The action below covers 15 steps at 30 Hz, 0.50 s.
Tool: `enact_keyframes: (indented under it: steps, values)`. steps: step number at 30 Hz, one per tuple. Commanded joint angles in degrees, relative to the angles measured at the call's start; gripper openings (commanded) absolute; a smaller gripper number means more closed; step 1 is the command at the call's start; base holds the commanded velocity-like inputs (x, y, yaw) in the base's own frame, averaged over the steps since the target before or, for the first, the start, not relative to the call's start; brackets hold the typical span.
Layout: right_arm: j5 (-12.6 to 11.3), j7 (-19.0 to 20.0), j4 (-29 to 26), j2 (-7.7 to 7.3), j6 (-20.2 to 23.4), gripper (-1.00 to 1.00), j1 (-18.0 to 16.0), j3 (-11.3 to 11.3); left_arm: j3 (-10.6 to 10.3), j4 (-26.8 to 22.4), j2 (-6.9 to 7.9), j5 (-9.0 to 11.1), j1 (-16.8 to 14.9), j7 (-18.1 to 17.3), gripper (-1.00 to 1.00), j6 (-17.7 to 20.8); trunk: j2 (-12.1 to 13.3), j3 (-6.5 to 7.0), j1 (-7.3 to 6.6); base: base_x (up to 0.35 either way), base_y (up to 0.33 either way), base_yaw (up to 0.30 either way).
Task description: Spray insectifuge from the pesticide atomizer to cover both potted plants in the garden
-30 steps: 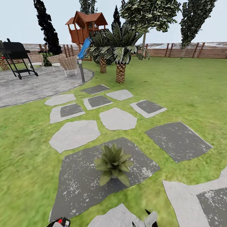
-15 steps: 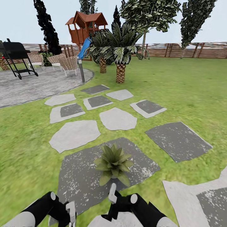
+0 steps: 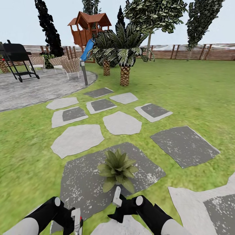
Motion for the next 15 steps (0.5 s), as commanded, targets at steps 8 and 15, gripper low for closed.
enact_keyframes:
  steps: [8, 15]
  values:
    - [6.4, 4.8, -0.2, 0.42, 4.0, -1.0, -2.3, -0.1, -2.4, -3.6, -3.14, -1.3, -0.7, -3.1, -1.0, -1.0, 0.0, -0.05, -0.01, 0.0, 0.0, 0.0]
    - [6.5, 4.9, -0.1, 0.43, 4.0, -1.0, -2.3, -0.1, -2.4, -4.3, -5.29, -1.3, -1.2, -3.2, -1.0, -0.7, 0.0, -0.05, -0.01, 0.0, 0.0, 0.0]
